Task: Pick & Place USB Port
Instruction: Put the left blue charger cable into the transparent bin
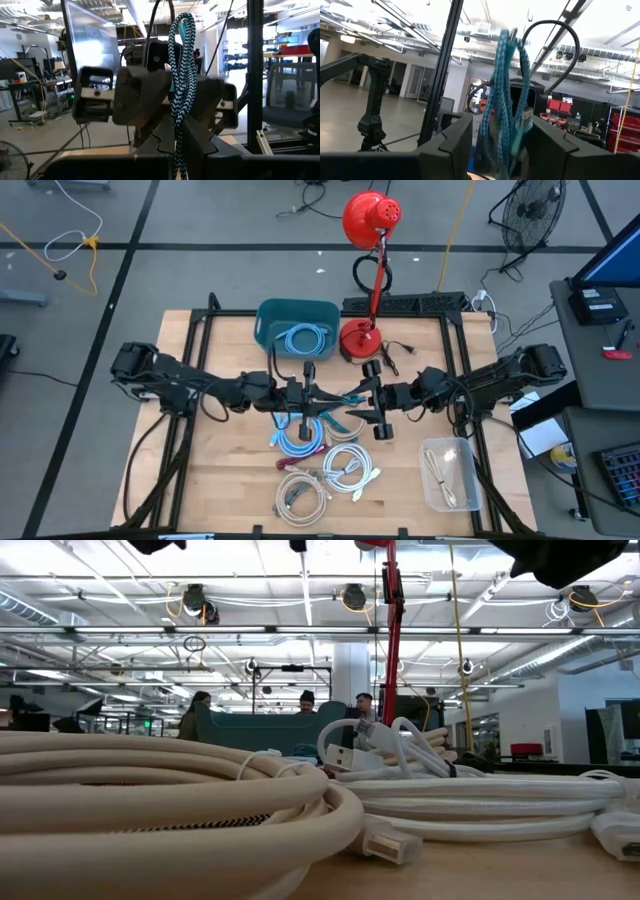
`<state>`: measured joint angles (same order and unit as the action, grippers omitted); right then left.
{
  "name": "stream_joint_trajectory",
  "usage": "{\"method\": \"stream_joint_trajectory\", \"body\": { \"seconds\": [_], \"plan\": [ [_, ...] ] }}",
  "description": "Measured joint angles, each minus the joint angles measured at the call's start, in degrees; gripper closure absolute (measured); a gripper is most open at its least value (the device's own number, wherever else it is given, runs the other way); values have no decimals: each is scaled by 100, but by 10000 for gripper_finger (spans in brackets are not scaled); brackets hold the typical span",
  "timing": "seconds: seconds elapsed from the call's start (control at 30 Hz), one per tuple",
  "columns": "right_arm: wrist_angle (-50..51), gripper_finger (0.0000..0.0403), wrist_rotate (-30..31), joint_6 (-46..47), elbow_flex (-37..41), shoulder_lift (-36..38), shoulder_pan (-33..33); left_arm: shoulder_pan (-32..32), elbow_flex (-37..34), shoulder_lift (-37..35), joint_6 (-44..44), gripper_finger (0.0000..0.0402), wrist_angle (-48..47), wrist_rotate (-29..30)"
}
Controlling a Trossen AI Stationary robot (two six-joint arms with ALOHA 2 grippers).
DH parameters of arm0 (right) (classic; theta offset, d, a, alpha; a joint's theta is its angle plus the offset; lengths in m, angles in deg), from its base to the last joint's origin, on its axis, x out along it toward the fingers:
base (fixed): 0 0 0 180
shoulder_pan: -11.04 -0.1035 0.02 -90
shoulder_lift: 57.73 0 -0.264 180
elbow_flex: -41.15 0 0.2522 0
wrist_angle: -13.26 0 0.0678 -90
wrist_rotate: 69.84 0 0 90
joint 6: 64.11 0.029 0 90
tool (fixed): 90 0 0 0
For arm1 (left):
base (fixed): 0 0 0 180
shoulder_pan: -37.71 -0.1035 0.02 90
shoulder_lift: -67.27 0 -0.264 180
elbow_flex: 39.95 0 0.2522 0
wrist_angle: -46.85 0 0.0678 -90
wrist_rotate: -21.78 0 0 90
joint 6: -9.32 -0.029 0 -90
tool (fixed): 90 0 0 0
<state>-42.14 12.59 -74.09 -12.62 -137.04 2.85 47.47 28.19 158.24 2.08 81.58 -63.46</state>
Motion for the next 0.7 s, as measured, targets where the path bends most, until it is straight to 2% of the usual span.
{"method": "stream_joint_trajectory", "body": {
  "seconds": [0.1,0.53,0.6,0.7],
  "plan": [
    [0,257,2,33,0,0,0,-9,115,28,-53,390,-18,-2],
    [61,356,-2,-61,-11,11,0,50,263,-44,-213,390,-338,-5],
    [107,368,-13,-9,-4,9,0,50,271,-69,-206,378,-512,-76],
    [284,379,-10,88,0,-4,-2,103,278,-286,-126,342,-1279,-176]
  ]
}}
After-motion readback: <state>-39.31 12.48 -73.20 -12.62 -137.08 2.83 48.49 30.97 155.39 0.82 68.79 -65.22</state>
